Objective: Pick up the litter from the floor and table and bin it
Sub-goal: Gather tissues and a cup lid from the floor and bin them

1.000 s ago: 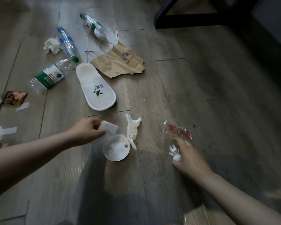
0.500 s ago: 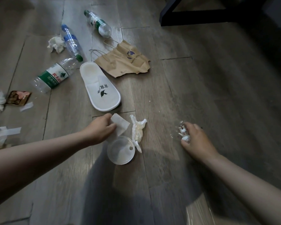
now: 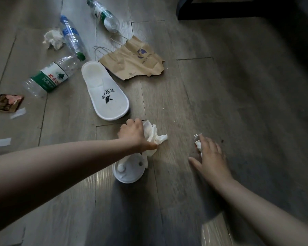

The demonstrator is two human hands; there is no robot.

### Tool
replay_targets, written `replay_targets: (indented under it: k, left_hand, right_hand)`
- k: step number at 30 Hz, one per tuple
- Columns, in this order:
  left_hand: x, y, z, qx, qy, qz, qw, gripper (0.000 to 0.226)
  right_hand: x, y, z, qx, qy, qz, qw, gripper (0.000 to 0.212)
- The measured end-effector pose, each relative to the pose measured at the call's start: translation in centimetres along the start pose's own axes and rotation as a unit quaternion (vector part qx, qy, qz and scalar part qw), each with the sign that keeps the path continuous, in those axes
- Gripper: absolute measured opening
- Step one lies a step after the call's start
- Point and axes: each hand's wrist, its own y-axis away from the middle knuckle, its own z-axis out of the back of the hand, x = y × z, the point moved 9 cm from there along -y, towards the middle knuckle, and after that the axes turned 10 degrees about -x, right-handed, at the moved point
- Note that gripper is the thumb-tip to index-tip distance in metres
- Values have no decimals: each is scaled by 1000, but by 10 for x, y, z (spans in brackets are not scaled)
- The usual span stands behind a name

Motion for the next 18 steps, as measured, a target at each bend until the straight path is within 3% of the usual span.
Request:
replay_targets:
  k: [3, 8, 15, 18]
  left_hand:
    - [0, -3, -1, 2, 25, -21, 999, 73]
    - [25, -11, 16, 2, 220, 21, 975, 26]
    - [82, -2, 41, -49, 246, 76, 965, 25]
    - [107, 14, 43, -40, 244, 87, 965, 29]
  right_hand:
    - [7, -1, 2, -12, -25, 17, 999, 78]
    - [18, 3, 3, -24, -65, 26, 997, 64]
    - [33, 9, -3, -12, -180, -17, 983, 57]
    - [62, 13, 0, -22, -208, 3, 978, 54]
